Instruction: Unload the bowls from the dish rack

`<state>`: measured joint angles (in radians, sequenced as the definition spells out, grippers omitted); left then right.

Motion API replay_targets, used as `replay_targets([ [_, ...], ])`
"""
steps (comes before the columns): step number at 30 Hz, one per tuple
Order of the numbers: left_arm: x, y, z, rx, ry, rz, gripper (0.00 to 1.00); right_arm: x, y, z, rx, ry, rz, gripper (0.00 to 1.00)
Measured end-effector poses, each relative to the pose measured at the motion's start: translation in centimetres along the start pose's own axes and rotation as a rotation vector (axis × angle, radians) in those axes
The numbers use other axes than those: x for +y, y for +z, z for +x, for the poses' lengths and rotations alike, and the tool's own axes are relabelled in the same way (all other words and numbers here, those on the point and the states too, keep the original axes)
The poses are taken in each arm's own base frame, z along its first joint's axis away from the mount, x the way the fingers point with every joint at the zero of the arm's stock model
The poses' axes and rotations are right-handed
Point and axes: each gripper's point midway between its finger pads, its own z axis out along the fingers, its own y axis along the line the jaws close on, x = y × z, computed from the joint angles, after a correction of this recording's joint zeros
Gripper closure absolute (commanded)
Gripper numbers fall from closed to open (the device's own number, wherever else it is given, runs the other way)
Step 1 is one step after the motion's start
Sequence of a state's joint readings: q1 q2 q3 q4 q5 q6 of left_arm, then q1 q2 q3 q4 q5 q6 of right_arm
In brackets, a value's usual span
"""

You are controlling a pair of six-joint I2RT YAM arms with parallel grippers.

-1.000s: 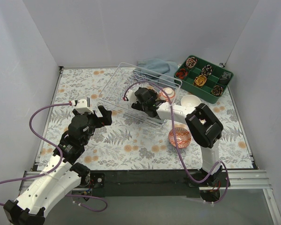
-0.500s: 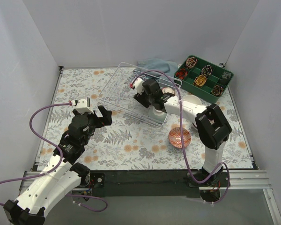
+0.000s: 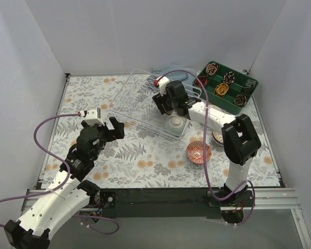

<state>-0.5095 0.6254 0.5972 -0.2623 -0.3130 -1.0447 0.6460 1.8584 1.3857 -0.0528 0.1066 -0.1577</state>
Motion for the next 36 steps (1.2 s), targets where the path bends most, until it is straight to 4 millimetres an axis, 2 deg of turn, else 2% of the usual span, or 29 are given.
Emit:
replay_targets([
  [9, -0.2, 0.1, 0.2, 0.009, 0.002, 0.008, 0.02, -0.6, -0.6, -0.5, -0.012, 0.171, -0.008, 0.99],
  [18, -0.5, 0.1, 0.4, 0.019, 0.002, 0.025, 0.02, -1.7, -2.6, -2.4, -0.066, 0.362, -0.008, 0.99],
  [23, -1.0, 0.1, 0.5, 0.023, 0.0, 0.054, 0.02, -1.9, -3.4, -2.5, -0.081, 0.447, -0.002, 0.99],
  [30, -3.0, 0.9, 0.9, 0.048, -0.012, 0.143, 0.02, -1.1, -4.1, -0.8, -0.051, 0.551, -0.007, 0.99],
  [36, -5.4, 2.9, 2.5, 0.139, -0.055, 0.222, 0.02, -0.7, -5.3, -1.2, -0.068, 0.618, -0.024, 0.99],
])
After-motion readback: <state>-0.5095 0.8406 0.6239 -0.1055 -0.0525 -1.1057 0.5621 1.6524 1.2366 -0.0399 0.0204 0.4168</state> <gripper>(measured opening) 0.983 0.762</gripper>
